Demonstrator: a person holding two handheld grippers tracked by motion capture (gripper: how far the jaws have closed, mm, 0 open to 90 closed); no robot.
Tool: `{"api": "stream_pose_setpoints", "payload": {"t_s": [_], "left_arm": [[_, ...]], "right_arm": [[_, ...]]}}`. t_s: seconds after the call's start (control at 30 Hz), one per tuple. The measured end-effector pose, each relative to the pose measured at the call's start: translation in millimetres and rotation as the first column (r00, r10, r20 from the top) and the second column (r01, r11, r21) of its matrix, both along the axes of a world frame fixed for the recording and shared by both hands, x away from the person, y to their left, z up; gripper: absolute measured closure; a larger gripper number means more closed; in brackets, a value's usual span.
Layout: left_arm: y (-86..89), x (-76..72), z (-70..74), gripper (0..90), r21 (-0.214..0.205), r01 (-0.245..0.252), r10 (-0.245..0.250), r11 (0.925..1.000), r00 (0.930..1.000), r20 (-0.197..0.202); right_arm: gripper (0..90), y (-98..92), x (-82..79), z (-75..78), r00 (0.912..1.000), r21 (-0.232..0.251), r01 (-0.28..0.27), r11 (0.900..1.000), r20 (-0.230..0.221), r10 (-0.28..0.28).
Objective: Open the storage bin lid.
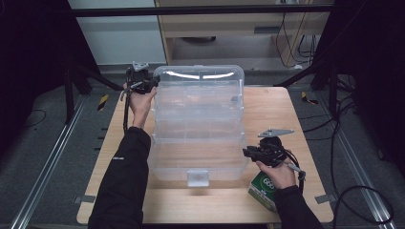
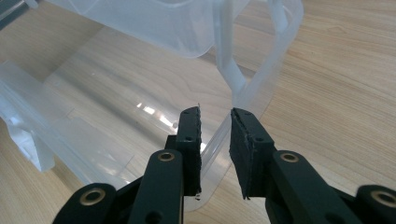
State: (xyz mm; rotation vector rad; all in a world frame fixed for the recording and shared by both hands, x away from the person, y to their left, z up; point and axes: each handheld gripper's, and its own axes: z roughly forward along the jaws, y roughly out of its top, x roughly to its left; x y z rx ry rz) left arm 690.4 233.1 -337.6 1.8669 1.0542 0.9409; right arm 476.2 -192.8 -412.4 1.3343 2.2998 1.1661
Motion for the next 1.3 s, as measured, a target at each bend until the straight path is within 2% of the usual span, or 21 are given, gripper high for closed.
{"api": "stream_pose_setpoints", "payload": {"t_s": [0.07,0.1,0.17,0.23,0.3,0.4,0.43,0.47,0.5,0.57,0.6,0.67,0.77,0.87,0.97,1.03,1.13,1.23,1.3], "left_arm": [[-1.0,2.9,-2.8,76.6,0.008,-0.011,0.011,0.9999,0.9999,-0.009],[-0.4,4.7,-3.6,76.6,-0.002,-0.005,0.005,1.0000,0.9999,-0.014],[-2.0,6.0,-3.8,76.8,-0.011,-0.025,0.025,0.9996,0.9994,-0.026],[-2.4,7.7,-2.9,76.4,0.008,-0.019,0.020,0.9998,0.9994,-0.027],[-0.2,8.8,-1.7,73.4,0.040,-0.005,0.005,0.9992,1.0000,0.000],[5.0,7.8,0.0,68.3,0.066,-0.012,0.013,0.9977,0.9999,-0.008],[7.5,7.9,-0.2,66.0,0.054,-0.007,0.008,0.9985,0.9999,-0.014],[13.0,8.9,1.2,65.6,0.070,0.024,-0.023,0.9973,0.9995,-0.022],[15.7,6.5,0.6,64.4,0.050,0.010,-0.009,0.9987,0.9998,-0.017],[19.5,-0.8,-1.8,64.2,-0.038,-0.024,0.023,0.9990,0.9994,-0.025],[22.1,-4.2,-2.2,62.8,-0.045,-0.023,0.022,0.9987,0.9994,-0.027],[28.9,-12.5,-0.8,60.8,-0.017,0.010,-0.010,0.9998,0.9995,-0.029],[34.0,-27.8,-0.2,58.0,-0.018,0.027,-0.028,0.9995,0.9991,-0.033],[40.0,-46.9,4.3,56.0,0.025,0.079,-0.078,0.9966,0.9965,-0.031],[43.6,-65.3,6.5,54.3,0.029,0.112,-0.112,0.9933,0.9936,-0.015],[45.8,-78.8,7.1,53.5,0.034,0.118,-0.117,0.9925,0.9930,-0.013],[50.4,-99.7,9.4,51.9,0.037,0.156,-0.156,0.9871,0.9878,-0.006],[53.2,-118.8,10.2,50.9,0.056,0.170,-0.170,0.9840,0.9854,0.002],[56.8,-130.6,11.7,49.9,0.078,0.206,-0.207,0.9754,0.9784,0.003]], "right_arm": [[73.6,-0.2,-0.2,0.1,1.0000,0.002,0.003,1.0000,-0.005,-0.003],[73.7,-0.3,-0.2,0.2,1.0000,0.002,0.003,1.0000,-0.006,-0.003],[73.7,-0.4,-0.2,0.1,1.0000,0.001,0.002,1.0000,-0.005,-0.002],[73.7,-0.4,-0.2,0.1,1.0000,0.000,0.002,1.0000,-0.005,-0.002],[73.7,-0.3,0.0,0.1,1.0000,-0.002,0.000,1.0000,0.000,0.000],[73.8,0.1,-0.4,0.1,1.0000,-0.006,0.002,1.0000,0.001,-0.002],[73.9,0.5,-0.5,0.2,1.0000,-0.007,0.004,1.0000,0.001,-0.004],[73.7,0.7,-0.6,0.5,1.0000,-0.011,0.005,0.9999,-0.001,-0.005],[73.7,0.8,-0.4,0.5,0.9999,-0.016,0.011,0.9998,0.000,-0.011],[73.4,1.1,0.2,0.5,0.9999,-0.007,0.008,0.9999,-0.008,-0.008],[73.3,1.1,0.2,0.5,0.9999,-0.007,0.008,0.9999,-0.009,-0.008],[73.3,0.7,0.3,-0.1,1.0000,-0.004,0.008,1.0000,-0.004,-0.008],[73.3,0.6,0.5,-0.1,0.9999,-0.001,0.009,1.0000,-0.007,-0.009],[73.3,0.6,0.5,-0.1,0.9999,0.000,0.010,1.0000,-0.008,-0.010],[73.1,0.5,0.4,0.0,0.9998,0.002,0.012,0.9999,-0.013,-0.012],[72.4,0.4,1.2,-0.7,0.9997,0.008,0.016,0.9998,-0.020,-0.015],[72.4,0.1,1.4,-0.9,0.9997,0.008,0.015,0.9999,-0.019,-0.015],[72.4,0.5,1.1,-0.6,0.9997,0.008,0.017,0.9998,-0.020,-0.017],[72.4,0.4,1.3,-0.7,0.9997,0.008,0.016,0.9998,-0.020,-0.016]]}}
